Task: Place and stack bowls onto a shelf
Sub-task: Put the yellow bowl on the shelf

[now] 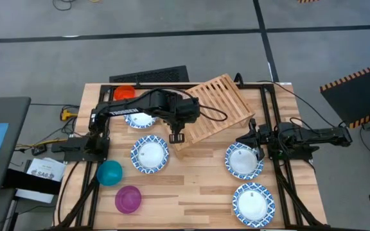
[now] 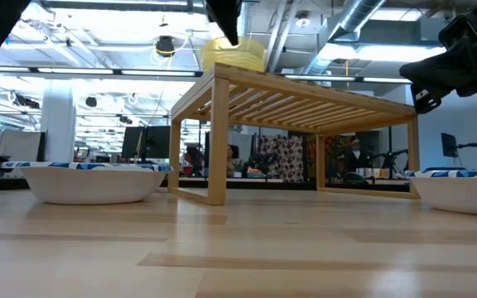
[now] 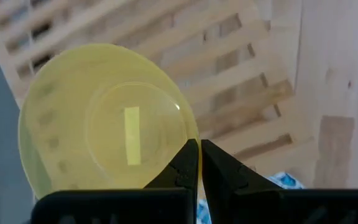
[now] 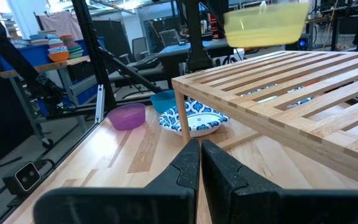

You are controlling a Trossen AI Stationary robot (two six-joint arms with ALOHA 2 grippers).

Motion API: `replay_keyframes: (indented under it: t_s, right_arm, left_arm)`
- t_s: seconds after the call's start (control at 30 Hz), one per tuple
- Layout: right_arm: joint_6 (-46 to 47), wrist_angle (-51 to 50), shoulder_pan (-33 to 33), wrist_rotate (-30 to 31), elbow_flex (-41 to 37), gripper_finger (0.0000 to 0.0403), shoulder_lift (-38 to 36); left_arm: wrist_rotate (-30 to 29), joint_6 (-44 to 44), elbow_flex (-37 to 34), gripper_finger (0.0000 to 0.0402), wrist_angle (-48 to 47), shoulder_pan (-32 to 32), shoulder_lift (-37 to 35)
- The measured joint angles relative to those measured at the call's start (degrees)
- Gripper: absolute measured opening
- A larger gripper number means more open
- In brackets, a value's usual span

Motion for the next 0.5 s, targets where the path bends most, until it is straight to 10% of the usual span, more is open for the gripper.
replay_keyframes:
  t_s: [0.5]
  right_arm:
    - [0.00, 0.00, 0.00, 0.00, 0.00, 0.0044, 0.02]
  left_arm:
    - [-1.57, -7.23, 0.00, 0.0000, 0.27, 0.35, -0.22]
